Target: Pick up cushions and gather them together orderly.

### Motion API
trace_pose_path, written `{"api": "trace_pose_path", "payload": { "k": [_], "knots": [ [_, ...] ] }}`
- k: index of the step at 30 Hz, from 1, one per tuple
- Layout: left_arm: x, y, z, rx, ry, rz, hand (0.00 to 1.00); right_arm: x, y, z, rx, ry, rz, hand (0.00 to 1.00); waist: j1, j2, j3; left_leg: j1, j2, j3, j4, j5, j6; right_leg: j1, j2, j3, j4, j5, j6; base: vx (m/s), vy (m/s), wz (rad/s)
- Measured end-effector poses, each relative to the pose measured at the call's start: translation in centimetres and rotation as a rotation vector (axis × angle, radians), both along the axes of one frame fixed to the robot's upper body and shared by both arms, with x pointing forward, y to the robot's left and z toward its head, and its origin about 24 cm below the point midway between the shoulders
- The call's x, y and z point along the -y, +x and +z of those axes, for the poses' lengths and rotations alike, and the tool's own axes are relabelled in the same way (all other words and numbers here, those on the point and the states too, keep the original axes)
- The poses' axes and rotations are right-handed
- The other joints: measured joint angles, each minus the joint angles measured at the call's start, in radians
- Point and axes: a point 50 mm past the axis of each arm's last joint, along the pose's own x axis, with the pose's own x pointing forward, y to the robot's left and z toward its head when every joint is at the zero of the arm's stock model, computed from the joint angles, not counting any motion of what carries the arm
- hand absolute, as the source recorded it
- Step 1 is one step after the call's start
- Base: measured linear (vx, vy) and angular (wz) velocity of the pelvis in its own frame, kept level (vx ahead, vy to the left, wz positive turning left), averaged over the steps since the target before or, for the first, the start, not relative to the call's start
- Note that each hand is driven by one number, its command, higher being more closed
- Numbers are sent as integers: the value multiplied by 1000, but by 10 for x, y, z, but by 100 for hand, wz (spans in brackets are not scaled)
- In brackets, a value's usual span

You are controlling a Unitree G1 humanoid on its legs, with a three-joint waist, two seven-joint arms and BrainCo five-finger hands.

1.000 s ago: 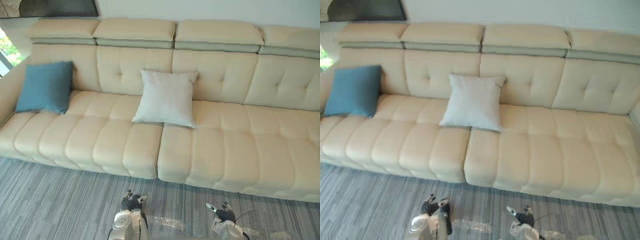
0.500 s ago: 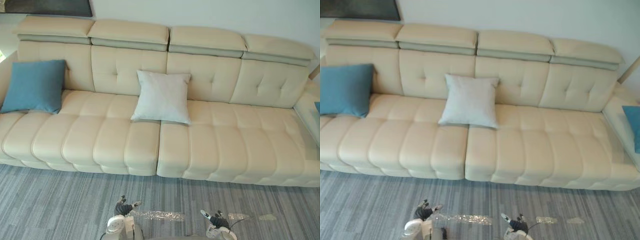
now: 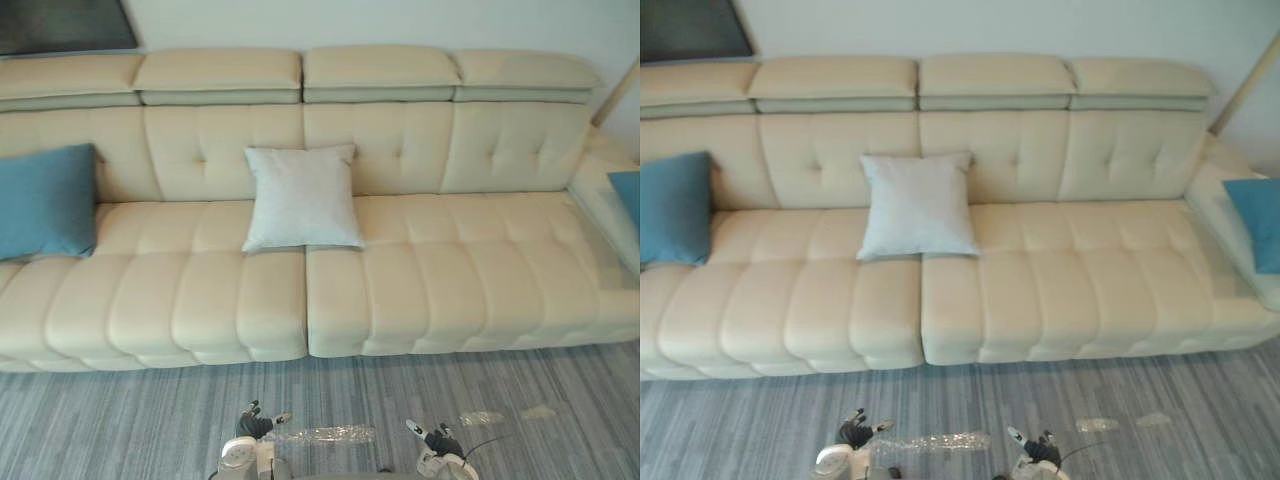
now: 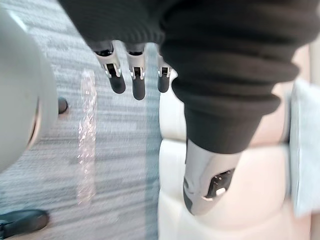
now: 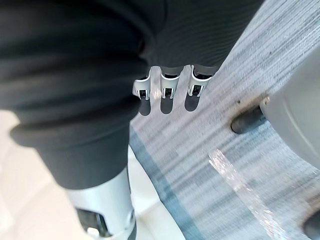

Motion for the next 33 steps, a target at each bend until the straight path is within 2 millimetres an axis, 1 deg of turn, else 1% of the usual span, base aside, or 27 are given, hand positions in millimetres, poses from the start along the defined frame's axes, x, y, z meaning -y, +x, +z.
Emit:
{"api": "trace_pose_path", "payload": {
  "k": [2, 4, 6, 7, 8, 9, 10, 11, 12, 14, 15, 16, 17, 18, 19, 20, 21, 22, 23, 24, 25, 26, 27, 29, 30, 32, 33],
  "knots": [
    [0, 11, 4, 25, 11, -28, 0, 2, 9, 4, 16, -30, 37, 0, -17, -6, 41, 14, 10, 94, 6, 2, 1, -41, -69, -268, 140, -103, -40, -86, -58, -97],
    [-9, 13, 6, 31, 40, -47, 0, 5, 4, 1, -9, -37, 44, 0, -17, -7, 59, 35, 11, 120, 47, -3, 2, -46, -77, -299, 177, -118, -45, -126, -100, -95],
    [-15, 14, 6, 32, 59, -46, 0, 12, -2, -1, -51, -72, 85, 0, -22, 0, 67, 33, 8, 61, 65, -24, 26, -38, -41, -260, 142, -109, -32, -105, -125, -110],
    [-21, 15, 7, 34, 76, -51, 0, 19, 2, 0, -64, -94, 104, 0, -19, 42, 62, 24, 70, 74, 54, -32, -6, -44, -11, -245, 113, -118, -32, -70, -89, -64],
    [-22, 17, 8, 40, 80, -53, 0, 20, 2, 0, -65, -98, 104, 0, -30, 43, 66, 16, 74, 74, 58, -29, -20, -64, -36, -272, 198, -155, -58, -99, -147, -48],
    [-24, 18, 9, 42, 96, -68, 0, 24, -5, -2, -88, -103, 103, 0, -42, 29, 63, 19, 74, 72, 58, -18, -43, -84, -124, -331, 376, -244, -41, -29, -58, 1],
    [-24, 18, 9, 39, 104, -79, 0, 24, -9, -3, -100, -101, 103, 0, -46, 19, 61, 21, 73, 76, 61, -16, -50, -76, -147, -343, 388, -251, -12, -38, -217, -30],
    [-34, 9, 8, 18, 136, -85, 0, 22, -15, -7, -129, -93, 113, 0, -44, -15, 48, 26, 78, 97, 77, -16, -71, -46, -146, -310, 303, -287, 52, -28, -219, -57],
    [-32, 4, 4, -7, 129, -83, 0, 26, -11, -5, -120, -107, 121, 0, -45, 11, 53, 25, 114, 93, 82, -16, -76, -33, -96, -293, 272, -265, 36, -33, -331, -91],
    [-28, -7, -1, -40, 118, -94, 0, 28, -13, -5, -124, -112, 117, 0, -43, 33, 58, 30, 208, 87, 140, 15, -67, -2, 6, -265, 204, -252, -17, -17, -316, -76],
    [-27, -8, -1, -41, 117, -96, 0, 28, -15, -6, -128, -109, 116, 0, -44, 31, 61, 23, 222, 77, 169, 19, -60, 3, 17, -261, 205, -255, -25, -36, -292, -44],
    [-27, -8, -1, -39, 115, -97, 0, 26, -25, -9, -154, -99, 111, 0, -56, 24, 72, -39, 254, 1, 321, 77, 33, 23, 46, -243, 203, -273, -39, -43, -255, -30],
    [-30, -5, 1, -27, 124, -96, 0, 27, -31, -10, -167, -98, 104, 0, -55, 15, 81, -71, 256, -48, 398, 127, 96, 46, 54, -231, 192, -274, -43, -9, -339, -54],
    [-29, -3, 2, -16, 125, -95, 0, 28, -37, -11, -178, -95, 87, 0, -51, 1, 90, -120, 222, -134, 490, 110, 85, 77, 65, -189, 175, -272, -52, 57, -247, -53],
    [-29, -4, 2, -19, 124, -94, 0, 31, -38, -11, -182, -99, 79, 0, -51, 5, 92, -133, 191, -159, 506, 80, 66, 81, 65, -174, 170, -273, -62, 97, -141, -67],
    [-27, -5, 1, -19, 115, -94, 0, 37, -40, -10, -187, -112, 63, 0, -51, 11, 96, -152, 123, -198, 514, 29, 34, 83, 63, -143, 159, -271, -79, 88, -57, -88],
    [-18, -3, 2, -4, 93, -91, 0, 44, -43, -10, -194, -124, 40, 0, -49, 26, 103, -175, 23, -234, 471, -17, 0, 86, 71, -100, 135, -255, -92, 105, -28, -116],
    [-15, -2, 2, 5, 82, -84, 0, 48, -44, -9, -196, -131, 28, 0, -45, 44, 121, -178, -43, -239, 388, -28, 3, 109, 85, -71, 107, -244, -109, 73, 2, -98],
    [-15, -2, 2, 5, 80, -84, 0, 48, -44, -9, -197, -132, 25, 0, -45, 48, 124, -178, -60, -240, 363, -28, 3, 116, 87, -68, 101, -243, -110, 127, 23, -85],
    [-11, -2, 2, 8, 67, -77, 0, 48, -44, -9, -197, -133, 17, 0, -42, 58, 129, -180, -127, -261, 215, -15, 3, 127, 104, -30, 87, -238, -121, 150, 42, -76],
    [-9, -1, 3, 15, 62, -77, 0, 47, -44, -9, -194, -130, 7, 0, -31, 67, 132, -179, -158, -291, 114, 10, -4, 138, 120, -6, 71, -235, -125, 219, 78, -143],
    [-9, 1, 4, 30, 54, -66, 0, 43, -44, -10, -194, -121, -9, 0, 4, 59, 127, -159, -186, -343, 36, 120, 9, 141, 138, 57, 52, -234, -126, 141, 58, -106],
    [-9, 1, 4, 31, 54, -65, 0, 43, -44, -10, -194, -121, -9, 0, 5, 58, 126, -158, -187, -344, 34, 123, 10, 141, 138, 60, 50, -234, -126, 267, 76, -109],
    [-14, 1, 5, 35, 50, -38, 0, 30, -42, -11, -177, -93, -9, 0, 5, 33, 110, -166, -195, -321, 77, 63, 61, 132, 136, 130, 63, -265, -98, 412, 75, -70],
    [-16, 0, 5, 33, 47, -22, 0, 26, -42, -11, -169, -86, -10, 0, 10, 23, 108, -158, -190, -291, 102, 37, 69, 124, 129, 150, 105, -286, -80, 442, 67, -84],
    [-18, -4, 4, 26, 44, -8, 0, 20, -46, -11, -163, -77, -7, 0, 38, 5, 93, -98, -189, -203, 119, -26, 87, 88, 107, 186, 272, -365, -27, 376, 59, -94],
    [-18, -6, 3, 21, 41, -10, 0, 19, -46, -11, -160, -73, -6, 0, 36, 3, 86, -66, -193, -177, 116, -48, 94, 57, 98, 180, 378, -387, 8, 295, 63, -79]
  ]
}}
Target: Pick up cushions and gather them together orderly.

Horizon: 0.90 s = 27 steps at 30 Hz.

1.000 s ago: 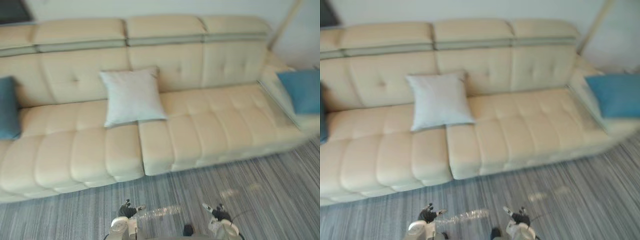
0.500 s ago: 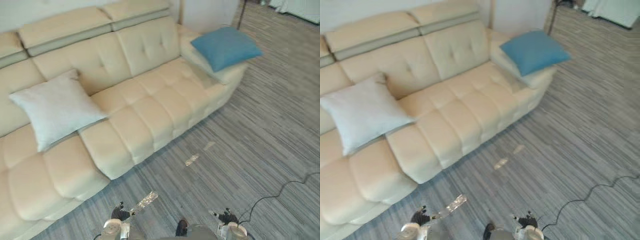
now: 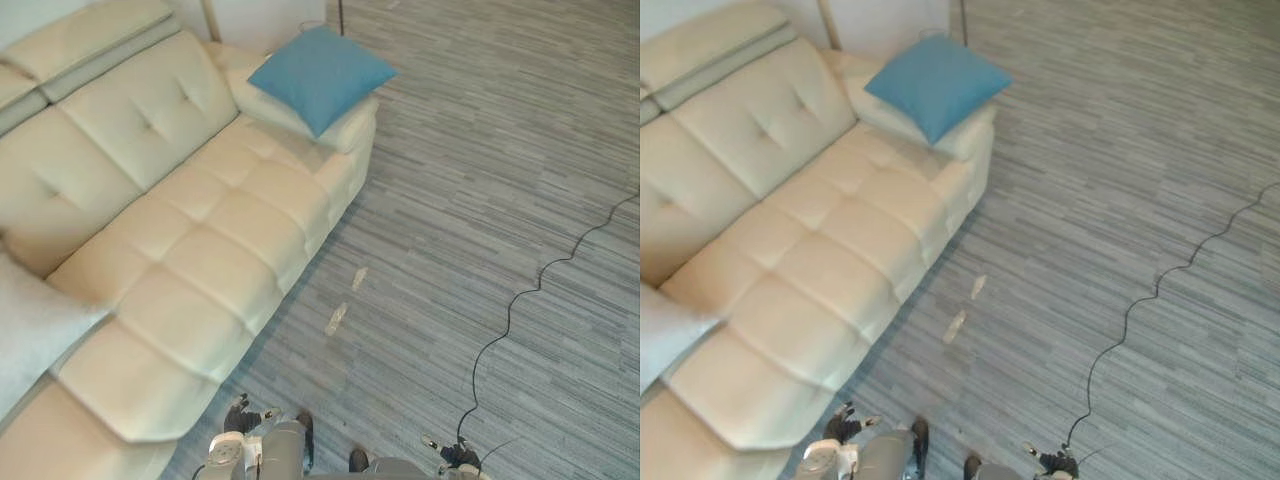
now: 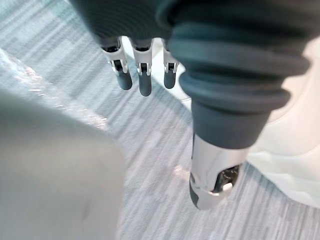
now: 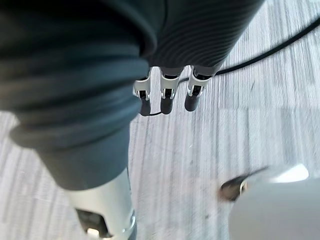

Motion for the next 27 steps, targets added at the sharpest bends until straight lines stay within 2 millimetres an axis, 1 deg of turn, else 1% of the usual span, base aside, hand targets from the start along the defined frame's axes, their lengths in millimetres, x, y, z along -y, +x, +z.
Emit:
{"api": "trace_pose_path", "payload": {
  "k": [1, 2, 3, 4, 5, 6, 7, 8, 9, 10, 11, 12, 13, 14, 15, 16, 17, 18, 19, 20, 21, 22, 23, 24, 25, 26, 27],
  "knots": [
    [1, -2, -1, -5, -1, -6, 0, 0, 0, 0, 4, 0, 0, 0, -2, 0, -8, 25, -4, 20, 0, -21, 8, -51, -10, -15, 134, -5, 26, 431, 78, -66],
    [2, -1, 0, -3, -2, -15, 0, 1, 3, 2, 22, -2, -2, 0, -5, -1, -10, 58, -9, 35, -1, -47, 15, -141, -30, -51, 329, 29, 97, 290, 48, -43],
    [3, 0, 0, -2, -1, -18, 0, 1, 5, 3, 31, -5, -2, 0, -8, -2, -10, 72, -9, 39, -2, -54, 17, -166, -39, -65, 389, 33, 104, 372, 24, -33],
    [5, 2, 1, 2, -2, -33, 0, 2, 10, 5, 52, -10, 3, 0, -23, -2, -10, 134, -9, 43, -28, -69, 16, -228, -79, -136, 503, 16, 60, 383, -28, -15],
    [9, 3, 0, 3, -11, -33, 0, 1, 13, 7, 66, -11, 6, 0, -35, 1, -8, 203, 0, 46, -77, -71, 14, -239, -108, -198, 479, -6, 21, 383, -28, -12],
    [10, 3, 0, 3, -15, -30, 0, 1, 14, 7, 69, -10, 8, 0, -39, 5, -7, 225, 6, 49, -94, -70, 13, -240, -113, -213, 456, -11, 11, 485, -84, -6],
    [15, 4, 0, 8, -25, -31, 0, 1, 17, 8, 79, -10, 15, 0, -48, 17, -6, 291, 30, 56, -142, -70, 12, -247, -127, -273, 342, -18, -5, 430, -118, -7],
    [16, 8, 2, 18, -26, -37, 0, 0, 21, 9, 86, -8, 25, 0, -51, 18, -8, 319, 51, 62, -171, -69, 10, -273, -129, -297, 226, -2, -5, 514, -158, -7],
    [17, 11, 3, 26, -24, -47, 0, -1, 26, 9, 95, -5, 30, 0, -52, 16, -8, 329, 64, 66, -188, -68, 8, -303, -131, -304, 132, 37, -6, 339, -142, -4],
    [17, 11, 3, 24, -22, -48, 0, -1, 26, 9, 95, -4, 32, 0, -53, 13, -10, 332, 66, 66, -196, -66, 2, -314, -131, -304, 87, 62, -3, 473, -215, -8],
    [12, 9, 2, 15, -3, -54, 0, -4, 23, 6, 69, 8, 42, 0, -58, -21, -22, 351, 46, 39, -206, -64, -24, -324, -135, -290, -55, 281, -60, 485, -230, -18],
    [15, 8, 0, 3, -12, -51, 0, 0, 24, 6, 65, 3, 46, 0, -58, -4, -25, 356, 62, 24, -203, -67, -31, -324, -120, -287, -41, 266, -69, 591, -274, -44],
    [21, 0, -4, -30, -29, -49, 0, 5, 27, 7, 63, -8, 54, 0, -54, 40, -32, 351, 101, -16, -146, -56, -51, -300, -78, -289, -40, 230, -91, 385, -188, -42],
    [23, -2, -5, -39, -35, -47, 0, 6, 27, 7, 62, -10, 51, 0, -56, 55, -31, 340, 109, -35, -97, -52, -57, -288, -66, -291, -46, 219, -94, 588, -262, -39],
    [27, -2, -5, -34, -61, -7, 0, 10, 24, 7, 62, -16, 27, 0, -60, 85, -22, 255, 139, -69, 157, 14, -94, -220, -35, -293, -64, 184, -112, 485, -209, -14],
    [28, -2, -5, -34, -66, 4, 0, 10, 23, 7, 60, -16, 27, 0, -60, 86, -21, 226, 141, -83, 239, 51, -93, -201, -33, -293, -71, 177, -116, 568, -225, -12],
    [28, -1, -5, -25, -70, 9, 0, 9, 18, 6, 52, -11, 24, 0, -58, 78, -12, 133, 161, -115, 471, 92, -81, -124, -22, -290, -98, 160, -128, 432, -139, -10],
    [26, 3, -2, -3, -68, 6, 0, 6, 17, 5, 45, -4, 24, 0, -58, 70, 0, 63, 177, -108, 623, 83, -69, -36, -15, -290, -134, 147, -145, 423, -129, -8],
    [25, 5, -1, 6, -67, 4, 0, 5, 16, 4, 43, -1, 26, 0, -57, 64, 3, 36, 178, -103, 657, 78, -60, -8, -15, -288, -150, 138, -147, 379, -111, -7],
    [25, 9, 2, 29, -65, -4, 0, 4, 14, 4, 38, 3, 23, 0, -57, 51, 9, -33, 184, -83, 695, 70, -45, 55, -18, -284, -184, 112, -144, 270, -85, 0],
    [25, 10, 3, 35, -66, -8, 0, 4, 12, 3, 35, 4, 22, 0, -57, 49, 8, -57, 184, -78, 690, 68, -43, 66, -18, -283, -190, 101, -144, 291, -80, 2],
    [25, 12, 4, 45, -66, -19, 0, 3, 12, 3, 34, 9, 11, 0, -55, 49, 9, -121, 182, -56, 631, 58, -35, 101, -19, -282, -204, 77, -144, 283, -33, 1],
    [26, 14, 5, 51, -65, -26, 0, 4, 9, 2, 31, 16, -17, 0, -52, 49, 9, -153, 159, -26, 499, 40, -40, 128, -25, -278, -215, 65, -132, 297, -5, -1],
    [27, 15, 5, 54, -66, -27, 0, 4, 8, 2, 29, 18, -27, 0, -50, 48, 10, -163, 149, -22, 445, 38, -37, 137, -28, -276, -221, 61, -129, 350, 48, -2],
    [28, 17, 6, 59, -65, -37, 0, 4, 7, 1, 25, 21, -44, 0, -50, 46, 11, -163, 110, -6, 265, 43, -40, 166, -40, -274, -246, 52, -119, 400, 81, 0],
    [30, 17, 6, 57, -63, -56, 0, 4, 6, 1, 25, 20, -56, 0, -48, 41, 10, -147, 53, -6, 18, 92, -65, 198, -57, -270, -283, 45, -104, 432, 89, -2],
    [31, 17, 6, 58, -64, -61, 0, 5, 6, 1, 25, 18, -58, 0, -45, 41, 9, -139, 33, -6, -90, 127, -70, 207, -60, -264, -299, 43, -97, 451, 104, -15]
  ]
}}
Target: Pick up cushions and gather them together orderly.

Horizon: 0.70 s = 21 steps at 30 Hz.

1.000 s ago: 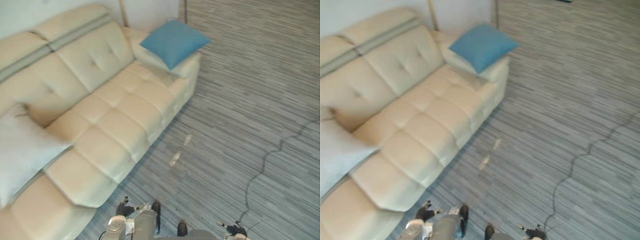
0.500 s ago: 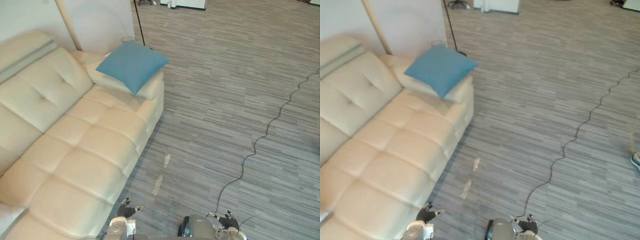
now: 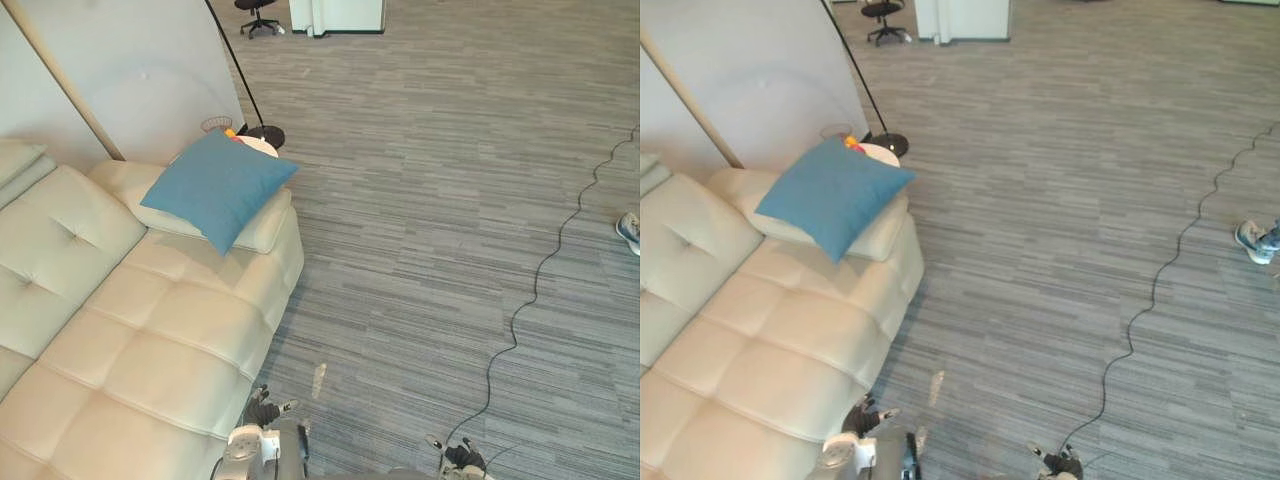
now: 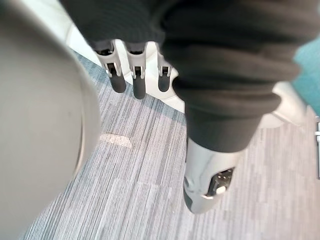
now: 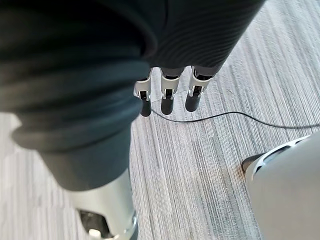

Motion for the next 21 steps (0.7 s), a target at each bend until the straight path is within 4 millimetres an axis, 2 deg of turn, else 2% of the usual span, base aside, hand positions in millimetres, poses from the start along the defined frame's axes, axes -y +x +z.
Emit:
{"api": "trace_pose_path", "payload": {
  "k": [1, 2, 3, 4, 5, 6, 7, 8, 9, 10, 11, 12, 13, 14, 15, 16, 17, 18, 19, 20, 21],
  "knots": [
    [2, 0, 0, 1, -1, -8, 0, 4, 1, 1, 0, -9, -3, 0, 8, 5, -2, 15, -19, -4, -143, 60, -6, 20, 3, 15, -30, -5, 15, 598, 173, -42],
    [0, 2, 0, 3, 5, -11, 0, -1, 1, -2, -16, 6, -1, 0, 16, -11, -2, 30, -38, -11, -169, 184, 13, 59, -8, 48, -59, -13, 37, 499, 154, -47],
    [0, 2, 0, 0, 5, -14, 0, -4, 3, -2, -14, 14, 0, 0, 16, -15, -10, 33, -46, -5, -168, 199, 32, 64, -15, 58, -65, -13, 40, 765, 217, -40],
    [-3, 3, 0, -3, 18, -28, 0, -12, 8, -2, 5, 31, 6, 0, 8, -46, -20, 25, -70, 7, -114, 138, 72, 54, -46, 89, -28, -3, 56, 439, 112, -13],
    [-5, 3, 1, -1, 23, -33, 0, -14, 7, -2, 5, 35, 6, 0, 8, -50, -20, 26, -72, 11, -95, 123, 80, 52, -51, 97, -7, -3, 56, 650, 186, -14],
    [-5, 4, 1, 2, 26, -36, 0, -16, 1, -4, -11, 40, 11, 0, 14, -62, -28, 40, -73, 32, -39, 53, 82, 16, -64, 130, 137, -7, 67, 421, 143, -17],
    [-5, 4, 1, 2, 25, -37, 0, -16, 1, -4, -14, 40, 15, 0, 18, -64, -29, 57, -74, 36, -31, 31, 82, -17, -68, 134, 229, -5, 102, 531, 175, -29],
    [-5, 2, -1, -12, 27, -46, 0, -16, 1, -4, -15, 32, 35, 0, 16, -72, -33, 116, -87, 42, -36, -11, 85, -128, -101, 136, 507, 39, 203, 541, 152, -25],
    [-5, 1, -1, -15, 30, -50, 0, -15, 2, -3, -11, 25, 42, 0, 10, -73, -33, 151, -93, 42, -36, -34, 85, -183, -117, 131, 652, 51, 227, 661, 137, -12],
    [-4, -1, -2, -24, 31, -51, 0, -12, 2, -1, 1, 12, 43, 0, 0, -68, -31, 230, -95, 37, -46, -60, 81, -259, -139, 98, 815, 37, 204, 654, 113, 3],
    [-4, -1, -2, -25, 31, -53, 0, -11, 1, -1, 2, 10, 44, 0, -2, -67, -32, 260, -96, 33, -56, -62, 79, -282, -149, 79, 840, 29, 195, 524, 65, 16],
    [-3, 1, -1, -20, 31, -60, 0, -10, 1, -1, 3, 7, 50, 0, -3, -63, -27, 323, -95, 26, -86, -62, 79, -322, -160, 42, 838, 6, 165, 470, -11, 21],
    [-1, 3, 0, -14, 31, -66, 0, -9, 3, 0, 8, 2, 53, 0, -6, -56, -24, 378, -85, 22, -112, -62, 79, -362, -160, 8, 770, -17, 131, 458, -37, 25],
    [-1, 6, 1, -7, 28, -62, 0, -9, 6, 1, 15, 4, 61, 0, -6, -54, -23, 404, -73, 20, -117, -64, 75, -389, -150, -1, 689, -29, 116, 534, -93, 26],
    [0, 8, 2, 2, 26, -59, 0, -8, 8, 2, 23, 0, 66, 0, -7, -45, -22, 429, -48, 14, -125, -73, 61, -424, -127, 5, 574, -27, 114, 345, -106, 21],
    [0, 9, 2, 4, 27, -59, 0, -7, 10, 2, 25, -1, 66, 0, -8, -43, -23, 434, -42, 8, -128, -75, 57, -436, -120, 11, 532, -20, 113, 416, -167, 33],
    [-2, 7, 1, 0, 35, -56, 0, -8, 13, 2, 29, 1, 73, 0, -15, -42, -23, 453, -19, -10, -144, -86, 39, -462, -94, 55, 362, 39, 120, 412, -210, 53],
    [-5, 4, 0, -8, 44, -54, 0, -10, 13, 2, 26, 5, 80, 0, -22, -61, -25, 465, -22, -42, -145, -111, 8, -467, -82, 128, 201, 155, 123, 410, -230, 56],
    [-6, 3, 0, -12, 45, -53, 0, -10, 11, 1, 21, 6, 79, 0, -23, -71, -25, 469, -25, -54, -144, -121, 1, -466, -82, 147, 178, 200, 125, 429, -287, 51],
    [-2, -3, -5, -47, 37, -47, 0, -3, 12, 2, 20, -8, 78, 0, -25, -40, -24, 491, 9, -101, -120, -158, -16, -467, -54, 135, 248, 215, 92, 352, -246, 28],
    [0, -8, -7, -60, 31, -47, 0, 1, 12, 3, 17, -19, 83, 0, -26, -28, -32, 479, 25, -116, -100, -157, -17, -465, -50, 126, 255, 188, 86, 493, -370, 38]
  ]
}}
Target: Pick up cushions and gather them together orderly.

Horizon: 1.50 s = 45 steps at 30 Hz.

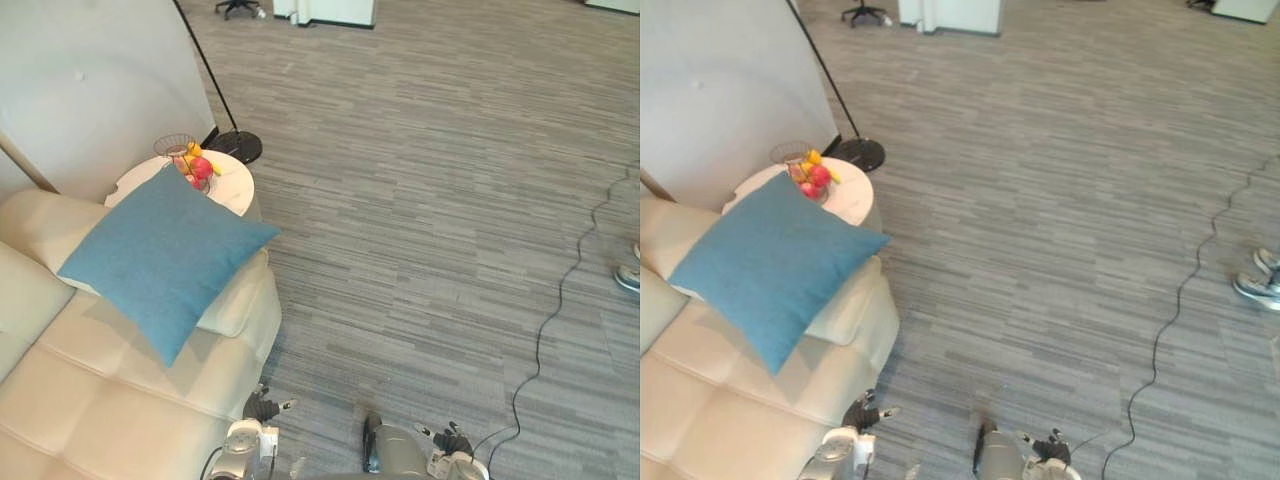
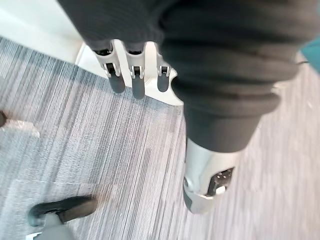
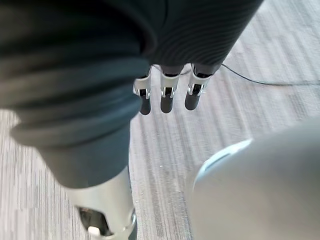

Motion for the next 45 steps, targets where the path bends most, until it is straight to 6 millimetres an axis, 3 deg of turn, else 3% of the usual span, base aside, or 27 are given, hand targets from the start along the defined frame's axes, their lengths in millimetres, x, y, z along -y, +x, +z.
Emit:
{"api": "trace_pose_path", "payload": {
  "k": [1, 3, 4, 5, 7, 9, 10, 11, 12, 13, 15, 18, 20, 21, 22, 23, 25, 26, 28, 30, 31, 32, 33, 34, 36, 40, 45],
  "knots": [
    [4, -9, -3, -25, -17, 15, 0, 3, 0, 1, -2, -10, 4, 0, 3, 17, -6, -41, 17, -20, 80, 0, -1, 5, 4, -25, 5, -33, -13, 463, -360, 66],
    [8, -4, -1, -5, -45, 67, 0, 8, -1, 2, 8, -21, -21, 0, -6, 44, 14, -179, 49, -41, 392, 44, -19, 67, 8, -98, 1, -78, -38, 388, -331, 89],
    [6, -1, 1, 15, -46, 82, 0, 7, -4, 1, 0, -20, -16, 0, -5, 33, 27, -269, 87, -38, 584, 102, -11, 127, 14, -136, -12, -101, -58, 354, -306, 85],
    [2, 4, 5, 44, -35, 80, 0, 0, -7, -1, -12, -7, -1, 0, 15, 16, 37, -341, 137, 28, 729, 77, 3, 226, 20, -180, -48, -126, -78, 286, -247, 66],
    [3, 7, 7, 61, -35, 73, 0, -3, -8, -1, -10, 3, -3, 0, 20, 2, 37, -377, 139, 95, 692, 59, 18, 283, 14, -212, -92, -134, -77, 249, -176, 52],
    [7, 9, 8, 67, -41, 57, 0, -5, -8, -2, -9, 9, -14, 0, 21, -1, 35, -403, 117, 173, 549, 53, 29, 325, 3, -245, -133, -138, -70, 185, -83, 59],
    [10, 9, 8, 64, -44, 37, 0, -4, -8, -2, -8, 9, -19, 0, 19, 2, 33, -401, 91, 226, 390, 60, 25, 346, -5, -273, -154, -144, -60, 176, -27, 78],
    [13, 8, 7, 58, -48, 10, 0, -1, -13, -2, -22, 4, -26, 0, 19, 14, 25, -396, 70, 292, 214, 106, 25, 361, -5, -310, -173, -152, -47, 222, -22, 81],
    [15, 9, 7, 59, -49, 2, 0, 0, -14, -3, -25, 2, -30, 0, 18, 19, 23, -394, 65, 316, 162, 130, 29, 371, -4, -323, -179, -156, -40, 273, 26, 81],
    [15, 8, 6, 51, -49, -12, 0, 3, -17, -3, -30, -1, -43, 0, 19, 28, 23, -384, 52, 363, 61, 216, 62, 385, -1, -341, -180, -168, -23, 362, 84, 50],
    [11, 8, 5, 44, -39, -16, 0, 2, -16, -3, -33, 6, -45, 0, 25, 12, 19, -354, 22, 378, 21, 245, 88, 412, -17, -330, -197, -170, -6, 338, 87, 24],
    [6, 6, 4, 31, -26, -23, 0, -2, -10, -4, -31, 18, -30, 0, 22, -8, 13, -339, -9, 360, 50, 183, 109, 428, -41, -306, -171, -168, 18, 302, 113, 21],
    [4, 4, 2, 19, -24, -30, 0, -1, -15, -5, -43, 18, -33, 0, 20, -10, 10, -301, -38, 331, 53, 141, 112, 363, -93, -276, 63, -184, 52, 241, 111, 36],
    [2, 1, 0, 4, -15, -39, 0, -2, -19, -6, -51, 22, -34, 0, 11, -17, 5, -274, -62, 308, 42, 129, 112, 307, -130, -247, 232, -153, 103, 281, 93, 67],
    [1, -2, -1, -7, -8, -47, 0, -1, -20, -6, -39, 29, -55, 0, -4, -26, 6, -240, -86, 271, 27, 124, 118, 256, -156, -216, 371, -124, 124, 411, 64, 121],
    [-4, -5, -2, -16, 6, -53, 0, 0, -22, -6, -38, 30, -64, 0, -19, -31, 4, -186, -102, 219, 7, 120, 120, 216, -151, -170, 472, -165, 111, 303, 23, 104],
    [-5, -5, -2, -16, 7, -46, 0, 1, -25, -5, -35, 26, -70, 0, -19, -24, 4, -153, -103, 185, -6, 118, 120, 189, -130, -149, 460, -193, 101, 259, -34, 91],
    [-6, -6, -2, -17, 4, -30, 0, 1, -23, -4, -20, 25, -67, 0, -19, -22, 3, -129, -100, 142, -18, 119, 119, 160, -101, -109, 385, -214, 80, 266, -67, 95],
    [-5, -5, -1, -12, -5, -10, 0, -2, -19, -3, -5, 33, -66, 0, -20, -21, 3, -119, -91, 102, -21, 119, 113, 131, -67, -39, 269, -217, 74, 266, -147, 93],
    [-1, -4, -1, -6, -24, 15, 0, -4, -15, -3, 7, 34, -56, 0, -20, -18, 5, -119, -76, 46, -6, 104, 85, 119, -27, 62, 121, -191, 59, 237, -219, 89],
    [-1, -5, -1, -8, -25, 21, 0, -7, -16, -4, 2, 40, -47, 0, -19, -30, 1, -126, -77, 31, 6, 93, 67, 133, -21, 106, 29, -129, 55, 120, -217, 88],
    [-5, -7, -2, -9, -19, 37, 0, -16, -20, -6, -6, 64, -57, 0, -18, -66, -12, -137, -90, 2, 29, 70, 38, 146, -36, 130, -35, -72, 56, 174, -339, 81],
    [-3, -7, -2, -14, -29, 49, 0, -16, -18, -6, 0, 68, -62, 0, -17, -57, -9, -137, -73, -14, 42, 58, 27, 159, -33, 100, -27, -76, 49, 185, -383, 97],
    [4, -10, -3, -15, -56, 70, 0, -13, -18, -5, 2, 58, -60, 0, -15, -22, -16, -159, -25, -13, 69, 41, 2, 184, -12, 31, -55, -88, 30, 171, -314, 66],
    [13, -8, -2, -10, -77, 64, 0, -10, -17, -4, 9, 54, -63, 0, -22, -2, -16, -176, 12, 18, 101, 36, -5, 201, -5, -28, -63, -97, 16, 133, -214, 98],
    [14, -5, 0, 4, -77, 35, 0, -8, -16, -2, 26, 49, -65, 0, -17, 4, -6, -209, 122, 240, 133, 52, -16, 253, -8, -179, -91, -113, -9, 72, -194, 102],
    [13, -4, 0, 2, -67, 15, 0, -8, -18, -2, 25, 58, -86, 0, -19, -1, -1, -207, 88, 239, 95, 80, -21, 277, -37, -204, -99, -117, 3, -8, 21, 34]
  ]
}}
